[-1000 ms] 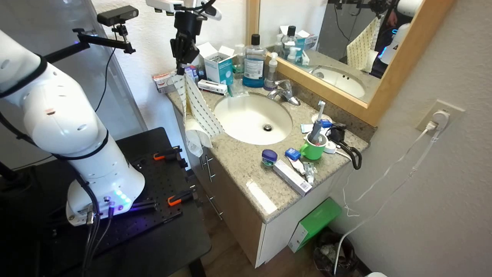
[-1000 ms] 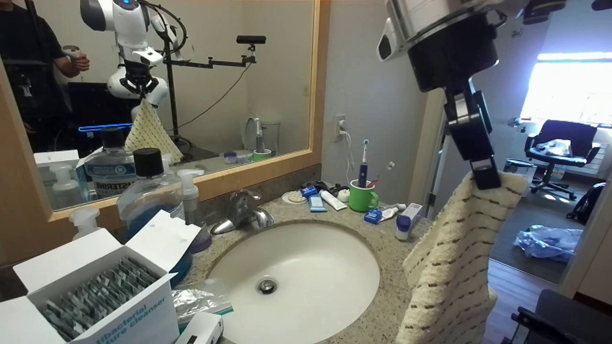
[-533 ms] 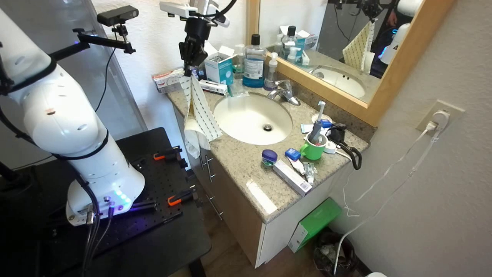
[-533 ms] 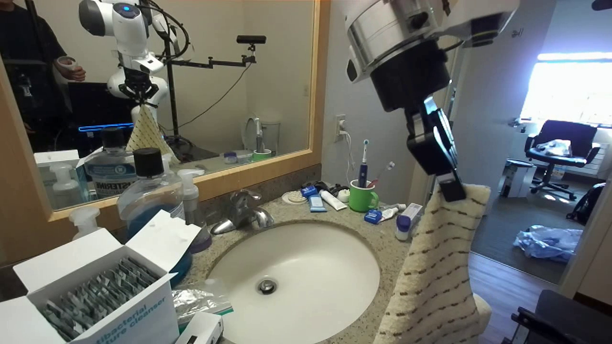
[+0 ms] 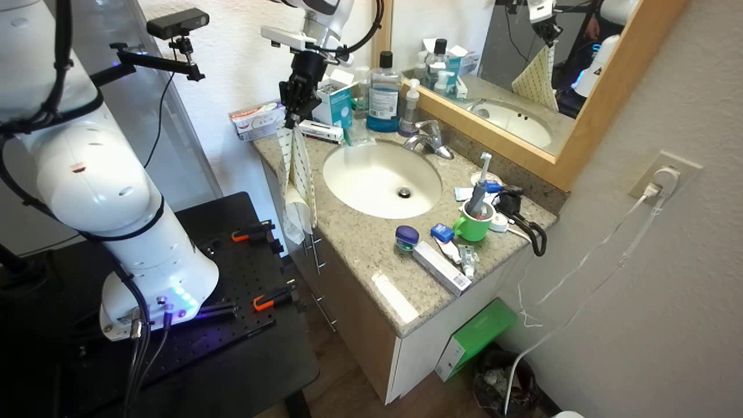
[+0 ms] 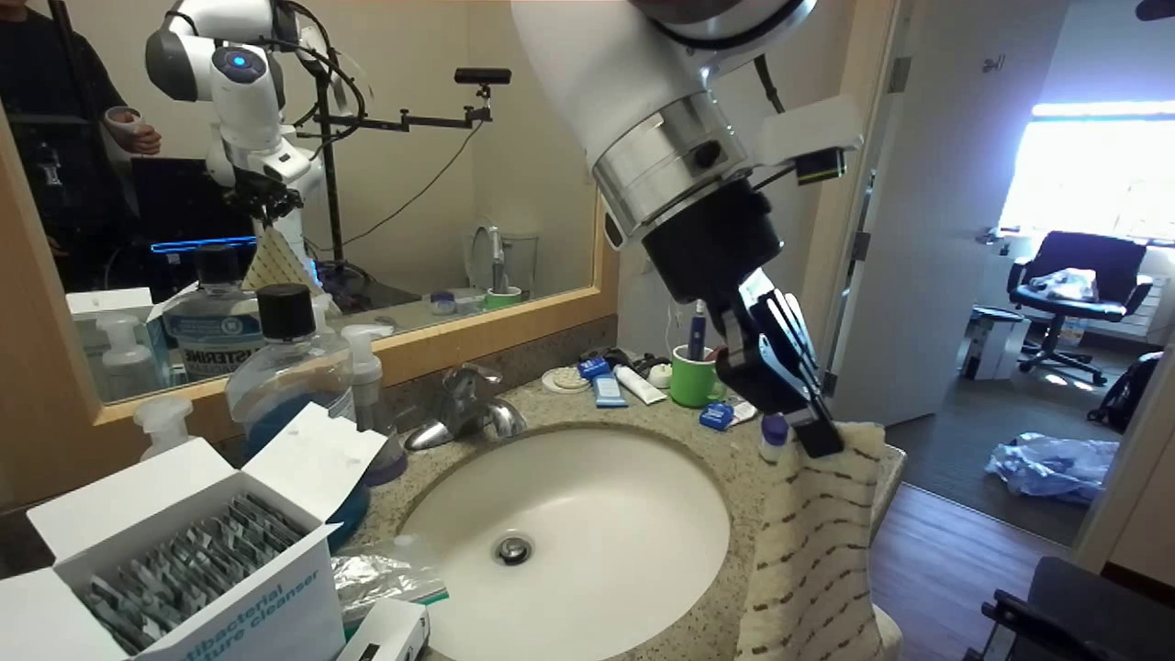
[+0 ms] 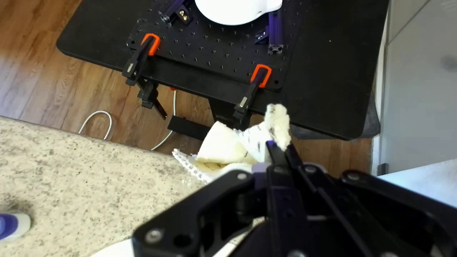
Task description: Put the white towel on the left side of the counter
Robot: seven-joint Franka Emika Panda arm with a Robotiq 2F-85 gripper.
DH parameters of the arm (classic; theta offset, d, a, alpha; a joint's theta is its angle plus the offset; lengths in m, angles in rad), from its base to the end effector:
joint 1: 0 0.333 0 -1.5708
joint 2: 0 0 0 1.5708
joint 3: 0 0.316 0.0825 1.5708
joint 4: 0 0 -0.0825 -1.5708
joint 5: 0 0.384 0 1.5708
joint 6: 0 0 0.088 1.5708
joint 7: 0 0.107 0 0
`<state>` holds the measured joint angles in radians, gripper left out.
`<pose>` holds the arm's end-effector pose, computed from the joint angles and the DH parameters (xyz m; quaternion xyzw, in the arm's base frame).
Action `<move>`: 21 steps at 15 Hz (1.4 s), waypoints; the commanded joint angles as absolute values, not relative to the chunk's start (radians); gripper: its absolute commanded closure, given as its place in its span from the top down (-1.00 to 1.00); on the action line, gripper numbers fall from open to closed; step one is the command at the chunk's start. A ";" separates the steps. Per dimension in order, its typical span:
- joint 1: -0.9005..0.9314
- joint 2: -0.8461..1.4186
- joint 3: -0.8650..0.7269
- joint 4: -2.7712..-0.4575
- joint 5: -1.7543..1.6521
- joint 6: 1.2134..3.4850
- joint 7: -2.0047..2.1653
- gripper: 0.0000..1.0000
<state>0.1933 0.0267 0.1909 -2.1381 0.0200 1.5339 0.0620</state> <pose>0.4287 0.1755 0.3621 0.9387 0.1505 -0.3050 0.0569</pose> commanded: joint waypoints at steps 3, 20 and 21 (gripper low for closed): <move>0.199 0.047 0.196 -2.063 0.028 1.474 0.069 -0.98; 0.248 -0.105 0.256 -1.980 0.183 1.362 0.330 -0.98; 0.264 -0.122 0.276 -1.977 0.172 1.357 0.336 -0.98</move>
